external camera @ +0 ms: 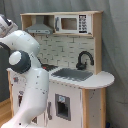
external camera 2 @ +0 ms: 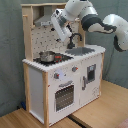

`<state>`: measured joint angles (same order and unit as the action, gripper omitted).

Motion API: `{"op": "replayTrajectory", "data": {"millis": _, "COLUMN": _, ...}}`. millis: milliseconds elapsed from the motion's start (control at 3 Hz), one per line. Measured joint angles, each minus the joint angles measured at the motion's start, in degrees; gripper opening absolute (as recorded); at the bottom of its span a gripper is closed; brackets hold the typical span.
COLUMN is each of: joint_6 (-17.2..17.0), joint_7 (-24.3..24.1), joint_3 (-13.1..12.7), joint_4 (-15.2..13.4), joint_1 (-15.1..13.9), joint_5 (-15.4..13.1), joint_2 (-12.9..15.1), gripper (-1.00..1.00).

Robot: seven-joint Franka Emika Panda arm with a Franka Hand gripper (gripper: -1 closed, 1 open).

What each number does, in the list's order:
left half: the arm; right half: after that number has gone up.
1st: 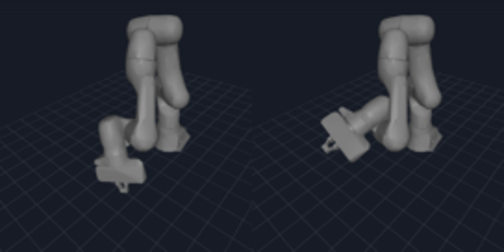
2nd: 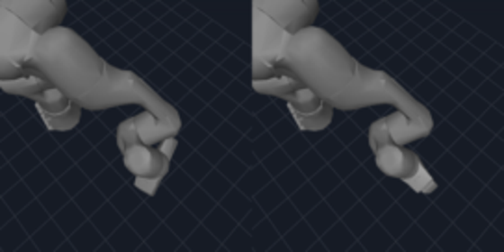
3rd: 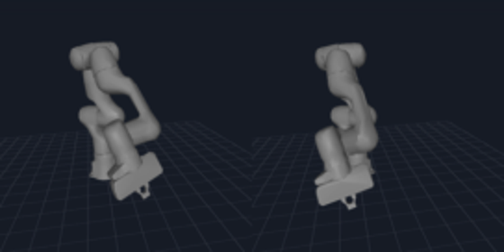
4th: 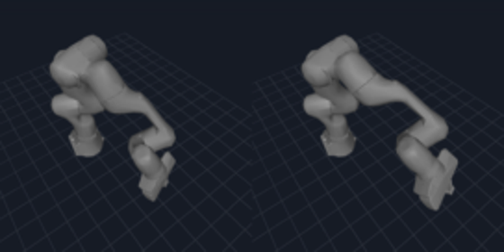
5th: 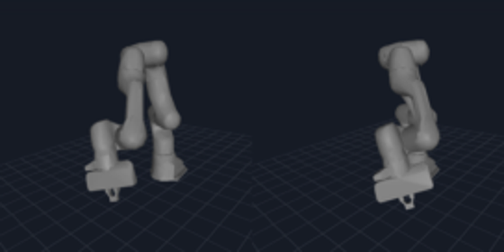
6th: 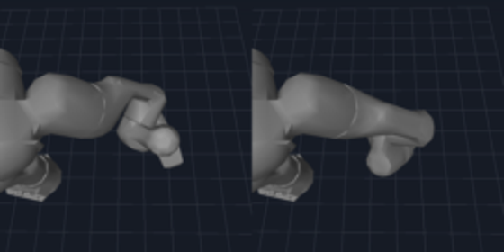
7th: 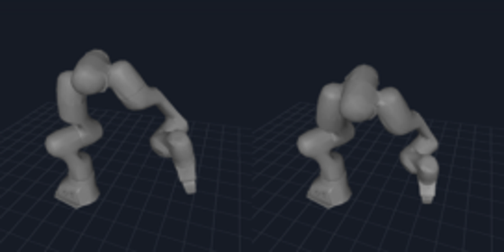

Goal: Play with the kitchen

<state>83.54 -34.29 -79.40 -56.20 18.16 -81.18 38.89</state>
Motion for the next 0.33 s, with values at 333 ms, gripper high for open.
{"op": "replayTrajectory", "data": {"millis": 333, "joint_6": 0.00, "joint_7": -2.84, "joint_3": 0.08, "joint_4": -0.47, "joint_1": 2.61, "joint_5": -4.85, "joint_2": 0.05, "gripper": 1.00}}
